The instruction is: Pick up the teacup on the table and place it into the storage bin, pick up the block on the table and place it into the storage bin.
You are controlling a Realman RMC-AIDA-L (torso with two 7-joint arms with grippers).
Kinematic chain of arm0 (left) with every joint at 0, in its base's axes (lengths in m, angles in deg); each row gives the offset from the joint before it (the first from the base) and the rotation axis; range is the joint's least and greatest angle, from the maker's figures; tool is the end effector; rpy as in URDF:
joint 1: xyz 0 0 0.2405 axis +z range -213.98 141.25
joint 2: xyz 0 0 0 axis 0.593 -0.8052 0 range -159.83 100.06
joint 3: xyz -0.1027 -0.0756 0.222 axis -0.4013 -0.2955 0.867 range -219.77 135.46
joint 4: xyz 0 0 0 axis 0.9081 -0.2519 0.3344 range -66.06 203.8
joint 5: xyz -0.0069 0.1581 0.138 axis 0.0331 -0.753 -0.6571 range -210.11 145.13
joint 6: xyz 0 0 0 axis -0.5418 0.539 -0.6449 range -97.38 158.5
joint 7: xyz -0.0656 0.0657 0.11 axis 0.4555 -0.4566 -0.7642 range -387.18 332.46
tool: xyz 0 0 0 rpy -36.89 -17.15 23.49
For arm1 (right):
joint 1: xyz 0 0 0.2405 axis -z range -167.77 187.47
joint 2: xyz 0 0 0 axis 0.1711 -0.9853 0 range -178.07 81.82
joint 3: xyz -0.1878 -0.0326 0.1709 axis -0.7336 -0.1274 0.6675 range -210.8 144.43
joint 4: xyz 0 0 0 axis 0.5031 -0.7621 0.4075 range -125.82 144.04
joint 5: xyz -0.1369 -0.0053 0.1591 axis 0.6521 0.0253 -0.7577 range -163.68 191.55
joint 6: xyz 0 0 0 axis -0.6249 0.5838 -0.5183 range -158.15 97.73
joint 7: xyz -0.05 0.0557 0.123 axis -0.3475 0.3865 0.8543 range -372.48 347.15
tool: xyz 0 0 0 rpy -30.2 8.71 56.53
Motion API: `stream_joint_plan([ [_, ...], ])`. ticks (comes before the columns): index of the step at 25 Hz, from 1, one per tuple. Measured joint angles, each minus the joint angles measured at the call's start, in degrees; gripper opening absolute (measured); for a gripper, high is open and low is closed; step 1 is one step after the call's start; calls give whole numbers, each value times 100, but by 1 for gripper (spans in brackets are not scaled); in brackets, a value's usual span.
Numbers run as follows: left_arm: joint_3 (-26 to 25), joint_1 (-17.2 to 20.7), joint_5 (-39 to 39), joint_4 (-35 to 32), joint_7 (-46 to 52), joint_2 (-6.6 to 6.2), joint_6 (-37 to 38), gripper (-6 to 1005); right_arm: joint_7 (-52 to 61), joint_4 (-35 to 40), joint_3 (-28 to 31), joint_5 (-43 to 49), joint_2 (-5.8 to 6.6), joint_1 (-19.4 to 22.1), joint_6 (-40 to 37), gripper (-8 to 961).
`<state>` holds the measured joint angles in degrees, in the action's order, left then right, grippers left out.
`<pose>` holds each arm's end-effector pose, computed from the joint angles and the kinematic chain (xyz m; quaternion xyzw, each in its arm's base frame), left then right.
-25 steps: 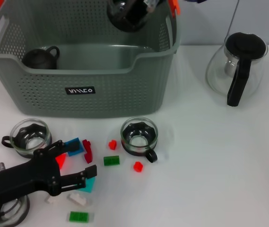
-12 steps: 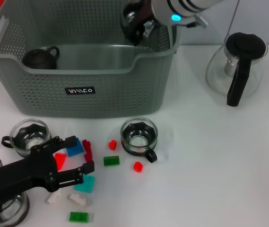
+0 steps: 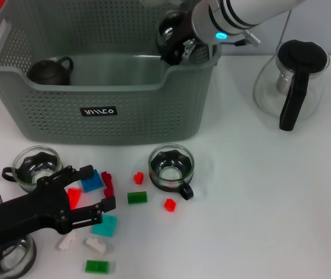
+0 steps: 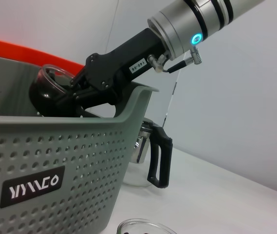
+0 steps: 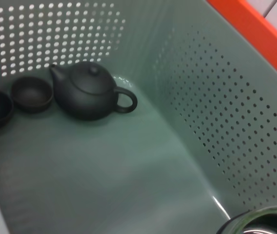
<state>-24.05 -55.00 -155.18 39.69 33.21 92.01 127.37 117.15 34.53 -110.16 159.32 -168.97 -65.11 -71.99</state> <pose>-0.3266 0.2395 -0.0139 -0.8934 -0.2569 -0.3112 0.1972 0.0503 0.4786 -0.0881 -0.9495 0.0818 -0.0967 0.2871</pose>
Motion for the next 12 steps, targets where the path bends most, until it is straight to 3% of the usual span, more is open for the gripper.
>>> stream_joint_plan([
  [12,0,0,-1,9,-2,0,-41,931,59,28,-28,12,0,7,-167,69],
])
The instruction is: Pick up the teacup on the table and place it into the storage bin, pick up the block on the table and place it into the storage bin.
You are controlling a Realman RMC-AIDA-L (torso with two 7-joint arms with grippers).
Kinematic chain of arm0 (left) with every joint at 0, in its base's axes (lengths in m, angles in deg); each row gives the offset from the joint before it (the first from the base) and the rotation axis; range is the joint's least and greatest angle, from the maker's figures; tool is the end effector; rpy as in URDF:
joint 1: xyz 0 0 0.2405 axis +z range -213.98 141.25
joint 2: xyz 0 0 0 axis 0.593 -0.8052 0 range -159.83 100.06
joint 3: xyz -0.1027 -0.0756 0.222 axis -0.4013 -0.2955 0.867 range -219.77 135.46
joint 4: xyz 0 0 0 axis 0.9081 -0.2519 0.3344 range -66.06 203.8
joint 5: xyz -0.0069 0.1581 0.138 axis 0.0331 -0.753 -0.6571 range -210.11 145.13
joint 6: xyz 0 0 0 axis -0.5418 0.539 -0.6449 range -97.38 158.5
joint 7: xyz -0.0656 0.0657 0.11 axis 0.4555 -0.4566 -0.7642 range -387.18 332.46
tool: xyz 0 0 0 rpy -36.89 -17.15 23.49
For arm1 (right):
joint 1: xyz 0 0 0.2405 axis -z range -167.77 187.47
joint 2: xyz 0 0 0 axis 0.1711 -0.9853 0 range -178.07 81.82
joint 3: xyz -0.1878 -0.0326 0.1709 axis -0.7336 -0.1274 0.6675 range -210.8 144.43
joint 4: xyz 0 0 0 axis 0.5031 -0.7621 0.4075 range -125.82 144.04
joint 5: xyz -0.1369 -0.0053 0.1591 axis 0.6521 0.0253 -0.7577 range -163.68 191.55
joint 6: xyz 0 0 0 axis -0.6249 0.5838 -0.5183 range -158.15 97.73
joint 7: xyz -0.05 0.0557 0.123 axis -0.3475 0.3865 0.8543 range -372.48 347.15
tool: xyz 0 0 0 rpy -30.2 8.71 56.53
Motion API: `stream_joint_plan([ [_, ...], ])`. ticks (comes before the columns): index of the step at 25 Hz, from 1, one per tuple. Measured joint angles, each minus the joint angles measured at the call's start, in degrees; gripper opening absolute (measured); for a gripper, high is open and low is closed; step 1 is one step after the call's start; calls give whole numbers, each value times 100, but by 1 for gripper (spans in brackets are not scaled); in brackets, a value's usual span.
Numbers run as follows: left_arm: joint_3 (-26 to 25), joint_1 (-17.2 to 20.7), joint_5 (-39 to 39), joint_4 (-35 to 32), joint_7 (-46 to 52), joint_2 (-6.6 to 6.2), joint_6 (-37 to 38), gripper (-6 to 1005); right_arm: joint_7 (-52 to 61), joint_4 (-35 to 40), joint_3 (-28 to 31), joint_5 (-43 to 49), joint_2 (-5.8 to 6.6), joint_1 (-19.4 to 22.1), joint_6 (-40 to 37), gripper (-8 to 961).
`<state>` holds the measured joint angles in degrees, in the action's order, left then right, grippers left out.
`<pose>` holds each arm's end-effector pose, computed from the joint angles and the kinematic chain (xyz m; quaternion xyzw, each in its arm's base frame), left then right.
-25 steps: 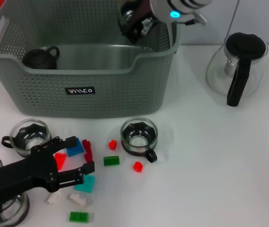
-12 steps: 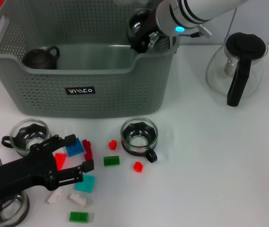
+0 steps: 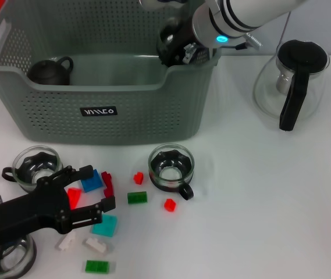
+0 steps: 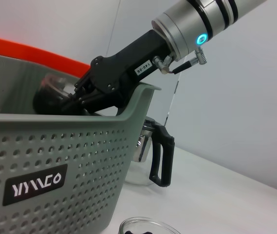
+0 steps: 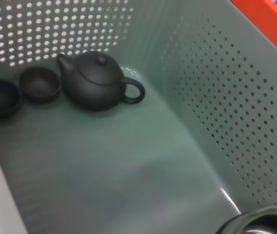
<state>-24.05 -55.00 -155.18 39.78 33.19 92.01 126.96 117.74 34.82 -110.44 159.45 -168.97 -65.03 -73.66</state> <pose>-0.3274 0.2399 -0.0143 -0.8932 -0.2585 -0.3093 0.1992 0.0520 0.4755 -0.0892 -0.9512 0.0870 -0.1042 0.2772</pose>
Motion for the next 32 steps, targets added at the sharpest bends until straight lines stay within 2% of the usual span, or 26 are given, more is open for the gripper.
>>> stream_joint_plan([
  [5,0,0,0,13,0,0,-4,931,25,42,-2,28,9,1,-37,74],
  [10,0,0,0,-3,1,0,-8,931,37,303,-8,15,14,103,-76,258],
  [13,0,1,-1,4,3,0,-9,931,44,905,-6,-10,11,341,-238,507],
  [16,-1,15,0,-2,4,0,-9,931,23,1830,-9,-245,8,700,-586,535],
  [22,0,35,-1,-6,4,0,-5,931,-564,4081,22,-1537,61,1830,-1933,591],
  [27,1,35,0,-33,1,0,-5,931,-1146,5315,122,-2306,68,2616,-3560,611],
  [28,0,37,-1,-35,0,1,-4,931,-1189,5622,107,-2348,70,2823,-4169,611],
  [29,-2,40,-1,-35,0,0,-3,931,-1189,5622,107,-2348,70,2823,-4169,611],
  [32,-12,46,-2,-36,0,0,-1,931,-1110,5797,2,-2145,68,3015,-5164,610],
])
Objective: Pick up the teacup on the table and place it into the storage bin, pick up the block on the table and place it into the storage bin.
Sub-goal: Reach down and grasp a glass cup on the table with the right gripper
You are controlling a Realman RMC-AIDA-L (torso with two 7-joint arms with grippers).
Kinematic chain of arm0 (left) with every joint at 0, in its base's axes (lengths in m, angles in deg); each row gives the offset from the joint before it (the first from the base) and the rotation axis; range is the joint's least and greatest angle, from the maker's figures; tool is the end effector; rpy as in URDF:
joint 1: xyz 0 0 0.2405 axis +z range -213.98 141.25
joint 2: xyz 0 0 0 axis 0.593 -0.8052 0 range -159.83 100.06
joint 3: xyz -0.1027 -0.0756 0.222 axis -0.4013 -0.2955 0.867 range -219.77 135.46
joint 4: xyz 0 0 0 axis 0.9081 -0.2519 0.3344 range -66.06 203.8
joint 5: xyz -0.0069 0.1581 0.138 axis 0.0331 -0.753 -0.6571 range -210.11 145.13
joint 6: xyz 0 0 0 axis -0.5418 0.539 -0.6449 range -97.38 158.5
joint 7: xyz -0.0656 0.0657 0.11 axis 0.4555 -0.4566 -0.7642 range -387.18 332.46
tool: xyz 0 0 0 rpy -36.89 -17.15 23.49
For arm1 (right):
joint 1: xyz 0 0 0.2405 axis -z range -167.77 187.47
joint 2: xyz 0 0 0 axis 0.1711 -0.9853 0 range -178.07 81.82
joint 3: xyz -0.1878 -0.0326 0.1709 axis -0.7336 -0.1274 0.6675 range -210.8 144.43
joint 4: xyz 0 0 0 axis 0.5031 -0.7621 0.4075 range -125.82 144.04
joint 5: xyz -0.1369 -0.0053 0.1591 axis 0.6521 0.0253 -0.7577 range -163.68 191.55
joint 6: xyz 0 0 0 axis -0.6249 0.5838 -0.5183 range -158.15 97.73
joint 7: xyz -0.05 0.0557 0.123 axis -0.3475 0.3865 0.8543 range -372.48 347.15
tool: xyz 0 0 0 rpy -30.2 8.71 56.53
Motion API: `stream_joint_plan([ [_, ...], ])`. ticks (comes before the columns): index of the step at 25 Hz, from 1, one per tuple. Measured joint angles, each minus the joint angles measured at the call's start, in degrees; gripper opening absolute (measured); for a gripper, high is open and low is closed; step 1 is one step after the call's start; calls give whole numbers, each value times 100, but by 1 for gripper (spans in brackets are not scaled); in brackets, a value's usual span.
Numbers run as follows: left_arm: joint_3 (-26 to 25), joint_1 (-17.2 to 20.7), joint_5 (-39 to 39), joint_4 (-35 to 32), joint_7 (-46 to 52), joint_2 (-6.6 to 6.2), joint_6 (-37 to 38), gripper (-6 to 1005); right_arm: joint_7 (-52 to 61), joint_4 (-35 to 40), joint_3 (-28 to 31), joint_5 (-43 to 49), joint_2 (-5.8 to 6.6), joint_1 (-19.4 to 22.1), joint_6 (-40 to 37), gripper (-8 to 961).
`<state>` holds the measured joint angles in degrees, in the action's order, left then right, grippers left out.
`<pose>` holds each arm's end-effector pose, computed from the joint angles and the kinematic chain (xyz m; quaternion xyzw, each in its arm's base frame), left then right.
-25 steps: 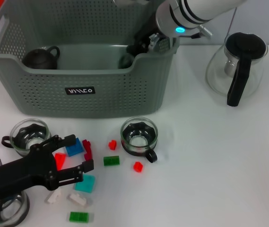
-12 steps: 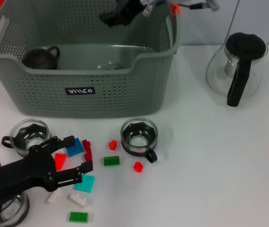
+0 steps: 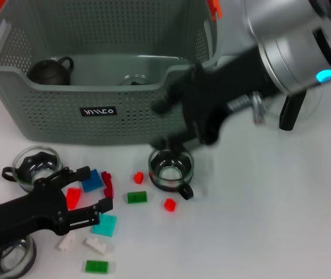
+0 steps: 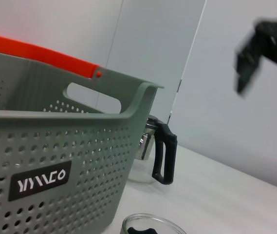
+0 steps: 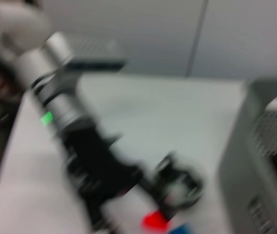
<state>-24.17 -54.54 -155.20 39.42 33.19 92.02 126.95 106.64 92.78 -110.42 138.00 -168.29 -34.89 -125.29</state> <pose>-0.3298 0.2378 -0.0130 -0.8926 -0.2608 -0.3069 0.2029 0.0460 0.3396 -0.0037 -0.9991 -0.0279 -0.0058 0.0304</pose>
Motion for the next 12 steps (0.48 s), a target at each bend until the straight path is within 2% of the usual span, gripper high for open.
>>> stream_joint_plan([
  [6,-6,15,-36,-18,0,0,28,931,229,-176,-351,561,-17,78,-214,608],
  [12,13,21,-48,-26,-74,6,39,931,474,-951,-1266,1055,-33,-152,612,605],
])
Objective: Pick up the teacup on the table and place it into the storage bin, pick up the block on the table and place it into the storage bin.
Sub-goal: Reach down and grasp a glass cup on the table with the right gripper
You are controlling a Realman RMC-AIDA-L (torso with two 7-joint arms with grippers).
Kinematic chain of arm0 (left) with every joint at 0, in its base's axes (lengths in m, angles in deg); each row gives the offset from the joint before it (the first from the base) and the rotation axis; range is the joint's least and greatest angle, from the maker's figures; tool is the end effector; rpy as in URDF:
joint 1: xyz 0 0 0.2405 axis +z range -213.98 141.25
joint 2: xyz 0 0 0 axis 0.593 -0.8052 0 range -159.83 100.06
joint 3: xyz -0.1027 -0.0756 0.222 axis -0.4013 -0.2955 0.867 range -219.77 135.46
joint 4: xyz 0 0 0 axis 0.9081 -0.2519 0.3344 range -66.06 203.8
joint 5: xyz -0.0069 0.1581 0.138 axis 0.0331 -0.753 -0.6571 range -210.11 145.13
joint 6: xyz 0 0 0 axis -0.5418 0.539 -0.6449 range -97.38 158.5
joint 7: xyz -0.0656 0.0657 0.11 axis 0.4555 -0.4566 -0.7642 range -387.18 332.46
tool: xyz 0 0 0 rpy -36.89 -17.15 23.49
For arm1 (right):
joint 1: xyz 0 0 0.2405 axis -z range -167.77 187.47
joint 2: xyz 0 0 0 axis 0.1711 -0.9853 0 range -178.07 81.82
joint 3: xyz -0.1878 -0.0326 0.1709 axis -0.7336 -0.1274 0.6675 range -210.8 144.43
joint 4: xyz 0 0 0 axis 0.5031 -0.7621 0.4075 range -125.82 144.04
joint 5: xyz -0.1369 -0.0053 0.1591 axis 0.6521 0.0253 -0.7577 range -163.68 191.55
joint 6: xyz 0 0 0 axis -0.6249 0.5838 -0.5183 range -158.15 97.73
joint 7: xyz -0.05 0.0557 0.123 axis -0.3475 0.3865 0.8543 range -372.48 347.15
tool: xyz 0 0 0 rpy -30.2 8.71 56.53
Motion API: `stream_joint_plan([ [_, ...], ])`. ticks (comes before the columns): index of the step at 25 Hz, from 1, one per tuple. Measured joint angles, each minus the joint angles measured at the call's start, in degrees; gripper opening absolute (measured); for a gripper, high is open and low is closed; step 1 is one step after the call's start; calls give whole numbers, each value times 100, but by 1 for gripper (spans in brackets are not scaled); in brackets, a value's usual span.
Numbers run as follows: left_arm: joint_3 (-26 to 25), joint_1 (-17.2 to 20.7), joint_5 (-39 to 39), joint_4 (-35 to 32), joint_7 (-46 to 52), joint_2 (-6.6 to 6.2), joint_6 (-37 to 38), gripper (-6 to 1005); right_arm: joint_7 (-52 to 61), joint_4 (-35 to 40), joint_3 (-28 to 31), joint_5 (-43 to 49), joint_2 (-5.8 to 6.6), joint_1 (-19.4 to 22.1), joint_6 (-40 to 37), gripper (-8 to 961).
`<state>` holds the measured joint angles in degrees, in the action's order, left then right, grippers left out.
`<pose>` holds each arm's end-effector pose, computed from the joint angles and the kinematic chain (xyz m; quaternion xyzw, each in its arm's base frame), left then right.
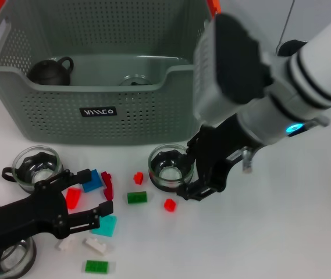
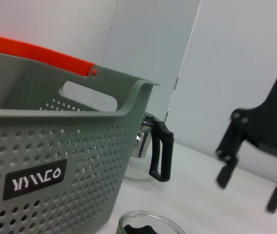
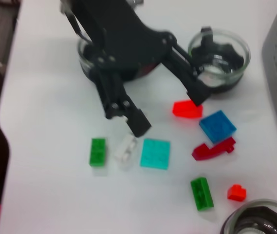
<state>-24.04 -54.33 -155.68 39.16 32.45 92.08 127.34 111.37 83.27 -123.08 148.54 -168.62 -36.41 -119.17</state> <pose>-0.3301 0.2355 -0.0135 -0.8961 -0.2545 -0.3036 0.2003 0.0812 0.3411 -0.0563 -0.9897 0.0032 -0.1416 0.0222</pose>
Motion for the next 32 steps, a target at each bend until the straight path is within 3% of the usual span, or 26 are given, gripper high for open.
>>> stream_joint_plan([
  [11,51,52,-4,4,-5,26,16,931,230,-1505,-1263,88,-38,-595,1640,600],
  [32,32,65,-3,11,-5,38,-53,931,374,-2636,-2084,-286,-101,-861,3161,579],
])
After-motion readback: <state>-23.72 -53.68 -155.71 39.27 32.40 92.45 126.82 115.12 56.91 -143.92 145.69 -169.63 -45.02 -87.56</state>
